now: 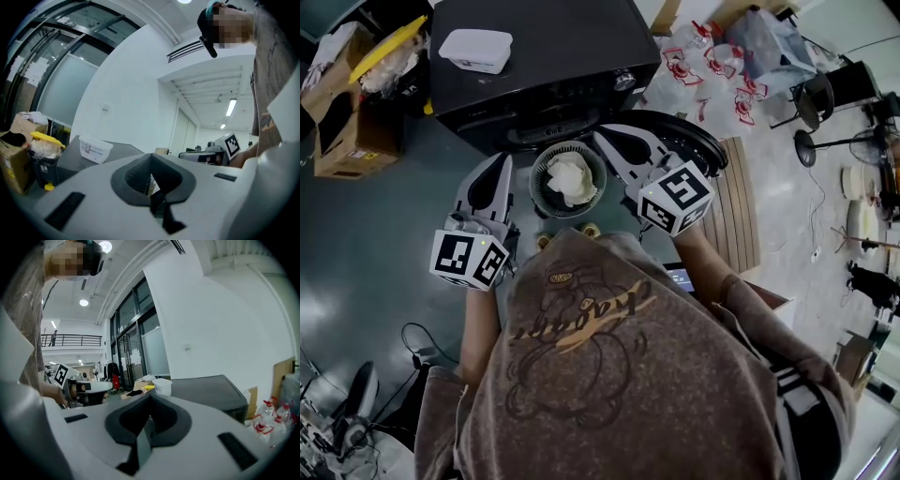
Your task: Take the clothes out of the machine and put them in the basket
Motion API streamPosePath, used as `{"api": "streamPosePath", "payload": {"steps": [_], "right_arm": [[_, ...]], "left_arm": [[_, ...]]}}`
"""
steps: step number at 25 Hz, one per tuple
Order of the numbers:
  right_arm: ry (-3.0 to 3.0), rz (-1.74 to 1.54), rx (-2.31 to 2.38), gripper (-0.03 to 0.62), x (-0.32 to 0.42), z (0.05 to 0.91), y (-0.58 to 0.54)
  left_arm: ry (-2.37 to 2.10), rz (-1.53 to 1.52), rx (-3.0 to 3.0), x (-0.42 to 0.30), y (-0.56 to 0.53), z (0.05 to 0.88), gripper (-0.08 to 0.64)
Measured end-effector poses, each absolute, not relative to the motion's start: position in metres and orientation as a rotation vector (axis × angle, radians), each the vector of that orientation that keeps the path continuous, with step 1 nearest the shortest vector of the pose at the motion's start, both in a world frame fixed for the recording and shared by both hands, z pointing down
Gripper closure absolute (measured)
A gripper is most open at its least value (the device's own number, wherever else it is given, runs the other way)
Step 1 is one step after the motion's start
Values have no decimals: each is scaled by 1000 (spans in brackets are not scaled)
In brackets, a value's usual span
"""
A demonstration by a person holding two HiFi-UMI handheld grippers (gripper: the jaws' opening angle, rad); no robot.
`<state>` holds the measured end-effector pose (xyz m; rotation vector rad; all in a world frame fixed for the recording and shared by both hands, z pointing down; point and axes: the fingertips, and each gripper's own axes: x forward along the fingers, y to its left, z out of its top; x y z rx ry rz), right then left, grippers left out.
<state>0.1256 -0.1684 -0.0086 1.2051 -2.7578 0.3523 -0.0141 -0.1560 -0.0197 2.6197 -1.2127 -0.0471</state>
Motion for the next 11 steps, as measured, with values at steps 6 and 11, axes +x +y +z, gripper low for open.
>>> {"api": "streamPosePath", "payload": {"steps": [6,11], "right_arm": [[-2747,329,1231,597,126,-6,-166],[-2730,320,1245,597,125,-4,-164]], "left_arm": [[-1230,-12,2612,-13,-157,-11,555],[-1251,7,2594,-17,-157,-8,555]]}}
